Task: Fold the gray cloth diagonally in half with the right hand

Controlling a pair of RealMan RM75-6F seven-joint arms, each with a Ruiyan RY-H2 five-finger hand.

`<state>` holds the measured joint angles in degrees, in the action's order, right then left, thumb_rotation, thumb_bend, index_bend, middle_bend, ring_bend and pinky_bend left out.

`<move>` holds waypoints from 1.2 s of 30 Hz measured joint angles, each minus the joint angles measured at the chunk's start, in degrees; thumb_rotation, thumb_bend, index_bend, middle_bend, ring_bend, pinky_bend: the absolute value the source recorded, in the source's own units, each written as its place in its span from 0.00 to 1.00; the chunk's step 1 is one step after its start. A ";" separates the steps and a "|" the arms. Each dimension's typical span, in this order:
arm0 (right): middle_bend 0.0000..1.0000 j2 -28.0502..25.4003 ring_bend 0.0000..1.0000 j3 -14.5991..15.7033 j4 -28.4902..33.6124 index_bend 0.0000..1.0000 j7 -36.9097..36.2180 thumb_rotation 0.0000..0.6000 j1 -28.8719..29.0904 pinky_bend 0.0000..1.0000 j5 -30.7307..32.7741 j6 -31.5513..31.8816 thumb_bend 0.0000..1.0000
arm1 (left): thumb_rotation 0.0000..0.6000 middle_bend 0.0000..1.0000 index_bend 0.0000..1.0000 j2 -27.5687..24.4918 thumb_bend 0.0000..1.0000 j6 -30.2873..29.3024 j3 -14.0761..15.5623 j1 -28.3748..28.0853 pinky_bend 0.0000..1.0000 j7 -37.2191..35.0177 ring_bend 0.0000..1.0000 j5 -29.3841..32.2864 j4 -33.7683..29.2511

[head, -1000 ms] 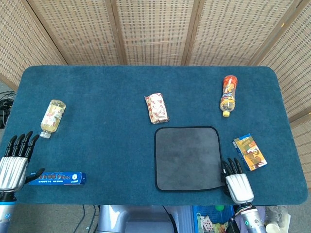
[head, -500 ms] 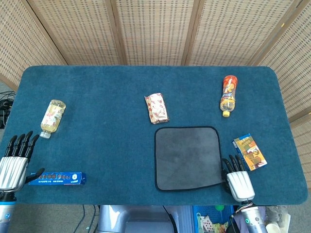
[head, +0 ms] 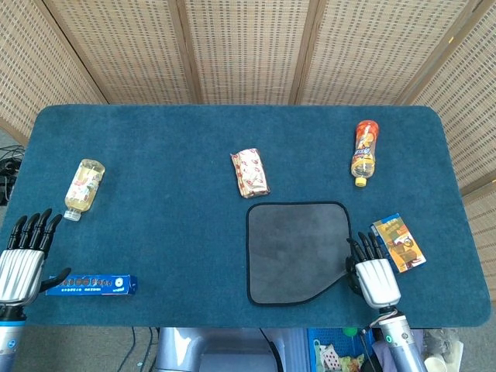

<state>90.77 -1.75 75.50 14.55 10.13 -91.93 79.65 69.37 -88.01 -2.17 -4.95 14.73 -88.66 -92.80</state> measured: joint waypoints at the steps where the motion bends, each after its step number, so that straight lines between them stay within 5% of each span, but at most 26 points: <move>1: 0.20 -0.08 0.00 -0.23 0.36 0.68 0.20 1.00 0.29 0.00 0.10 -0.18 0.49 | 1.00 0.00 0.00 -0.01 0.16 -0.01 -0.02 0.00 0.00 -0.07 0.00 0.03 0.02; 19: 0.20 -0.08 0.00 -6.31 4.83 0.68 4.50 1.00 7.50 0.00 4.45 -6.84 0.49 | 1.00 0.00 0.00 -0.31 0.16 0.16 -0.31 -0.06 0.00 -0.94 0.00 0.66 0.23; 36: 0.21 3.44 0.00 -12.81 -1.88 0.68 6.09 1.00 14.31 0.00 15.24 -13.83 0.49 | 1.00 0.00 0.00 -0.07 0.16 1.24 -0.40 -0.49 0.00 -1.07 0.00 1.46 0.83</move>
<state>94.22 -14.57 73.62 20.64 24.45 -76.69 65.82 69.30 -86.77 -2.57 -5.44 13.66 -87.20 -91.97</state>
